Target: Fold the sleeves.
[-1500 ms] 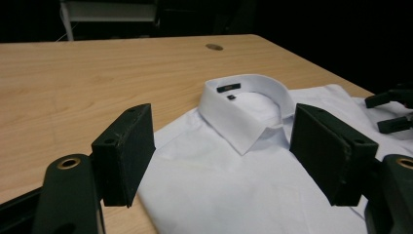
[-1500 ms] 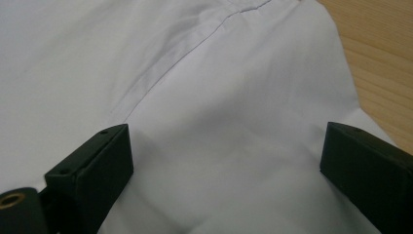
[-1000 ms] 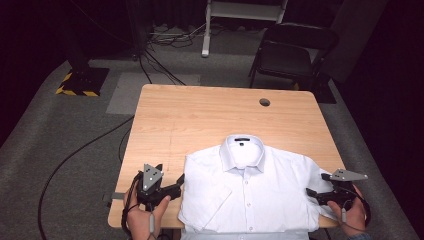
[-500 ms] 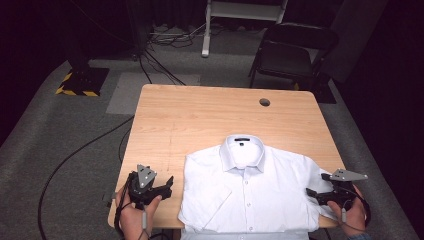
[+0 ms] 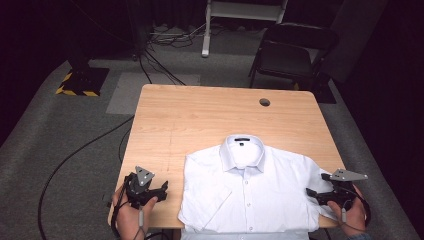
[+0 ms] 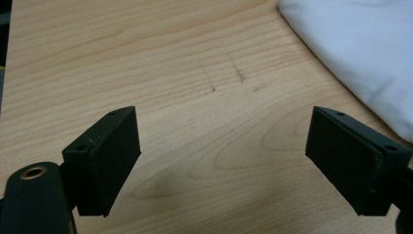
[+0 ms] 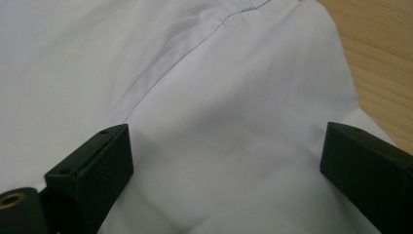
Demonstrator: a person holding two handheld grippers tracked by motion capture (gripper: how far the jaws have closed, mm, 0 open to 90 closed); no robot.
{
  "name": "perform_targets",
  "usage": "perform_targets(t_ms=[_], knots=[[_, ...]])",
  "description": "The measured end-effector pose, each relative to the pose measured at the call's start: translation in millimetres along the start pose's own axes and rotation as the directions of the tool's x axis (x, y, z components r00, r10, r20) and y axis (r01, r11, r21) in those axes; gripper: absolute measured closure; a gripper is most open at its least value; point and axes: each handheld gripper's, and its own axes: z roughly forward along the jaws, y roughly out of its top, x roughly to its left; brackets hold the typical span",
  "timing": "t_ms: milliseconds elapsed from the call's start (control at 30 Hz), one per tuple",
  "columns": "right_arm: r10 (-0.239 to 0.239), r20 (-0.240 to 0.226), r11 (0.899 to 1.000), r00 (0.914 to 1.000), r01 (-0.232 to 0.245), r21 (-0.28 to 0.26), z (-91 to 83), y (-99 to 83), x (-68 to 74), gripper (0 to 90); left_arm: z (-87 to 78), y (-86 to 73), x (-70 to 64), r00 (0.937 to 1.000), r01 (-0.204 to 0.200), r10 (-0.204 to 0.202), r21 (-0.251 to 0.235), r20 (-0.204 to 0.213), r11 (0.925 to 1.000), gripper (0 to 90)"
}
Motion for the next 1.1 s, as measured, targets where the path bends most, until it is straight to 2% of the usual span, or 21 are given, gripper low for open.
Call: perform_targets(t_ms=[267, 567, 1100], knots=[[0.0, 0.0, 1.0, 1.0, 0.0, 0.0, 0.0, 0.0, 0.0, 4.8, 10.2, -7.5, 5.0, 0.9996, 0.014, -0.016, 0.049, 0.025, 0.9987, 10.9], [0.0, 0.0, 1.0, 1.0, 0.0, 0.0, 0.0, 0.0, 0.0, 4.8, 13.8, -5.2, 7.4, 0.9991, -0.005, 0.002, 0.061, 0.042, 0.9981, 4.4], [0.0, 0.0, 1.0, 1.0, 0.0, 0.0, 0.0, 0.1, 0.0, 4.8, 14.1, -5.1, 7.4, 0.9988, -0.01, 0.007, 0.064, 0.048, 0.9979, 3.5]])
